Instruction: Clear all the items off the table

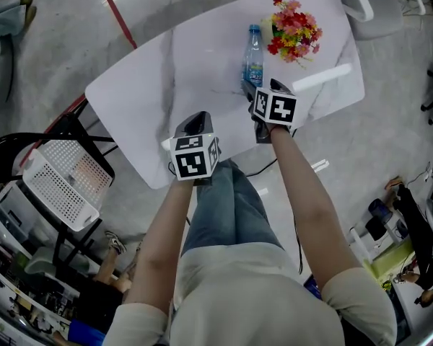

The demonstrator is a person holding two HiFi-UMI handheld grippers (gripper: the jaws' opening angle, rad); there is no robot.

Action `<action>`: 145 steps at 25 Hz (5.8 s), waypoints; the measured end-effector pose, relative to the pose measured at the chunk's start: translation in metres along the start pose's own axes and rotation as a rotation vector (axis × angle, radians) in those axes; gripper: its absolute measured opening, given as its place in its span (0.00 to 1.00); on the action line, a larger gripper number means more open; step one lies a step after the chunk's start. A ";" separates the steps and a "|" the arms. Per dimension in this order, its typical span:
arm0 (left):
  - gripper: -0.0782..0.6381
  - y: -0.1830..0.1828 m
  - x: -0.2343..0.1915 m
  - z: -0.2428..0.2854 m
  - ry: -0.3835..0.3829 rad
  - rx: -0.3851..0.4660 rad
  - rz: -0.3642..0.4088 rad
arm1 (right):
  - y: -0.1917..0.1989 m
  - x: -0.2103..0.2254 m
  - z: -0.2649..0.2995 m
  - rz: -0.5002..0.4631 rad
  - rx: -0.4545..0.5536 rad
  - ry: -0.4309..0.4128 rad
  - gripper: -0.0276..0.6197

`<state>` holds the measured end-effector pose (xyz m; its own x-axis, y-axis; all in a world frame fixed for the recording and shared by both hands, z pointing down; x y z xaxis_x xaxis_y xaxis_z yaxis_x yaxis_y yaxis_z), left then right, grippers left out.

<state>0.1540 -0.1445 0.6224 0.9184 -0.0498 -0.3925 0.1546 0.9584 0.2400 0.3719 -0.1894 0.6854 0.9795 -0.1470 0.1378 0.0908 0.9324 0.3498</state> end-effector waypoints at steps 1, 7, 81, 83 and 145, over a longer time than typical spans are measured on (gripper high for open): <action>0.12 0.000 0.000 0.001 0.001 -0.002 -0.004 | 0.000 0.000 0.003 0.003 -0.006 -0.004 0.59; 0.12 0.001 -0.005 0.010 -0.003 -0.017 -0.021 | -0.004 -0.003 0.027 0.000 -0.035 -0.012 0.60; 0.12 0.142 -0.049 -0.223 -0.038 0.250 -0.148 | 0.092 -0.191 -0.233 -0.352 0.178 -0.213 0.55; 0.12 0.146 -0.050 -0.230 -0.040 0.260 -0.158 | 0.095 -0.197 -0.238 -0.370 0.176 -0.221 0.54; 0.12 0.140 -0.462 -0.419 -0.259 0.455 -0.668 | 0.038 -0.705 -0.143 -0.898 0.006 -0.575 0.55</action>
<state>-0.4012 0.1309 0.4655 0.6277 -0.6813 -0.3767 0.7750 0.5010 0.3852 -0.2891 -0.0030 0.4691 0.3219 -0.9151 0.2428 0.7350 0.4032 0.5452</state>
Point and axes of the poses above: the fingertips, and each gripper's own axes: z forward along the fingers, x to its right, y out of its underside, the point moved 9 cm from there along -z, backward along the fingers, and after that the axes turned 15 degrees about -z, right-handed, at the moved point
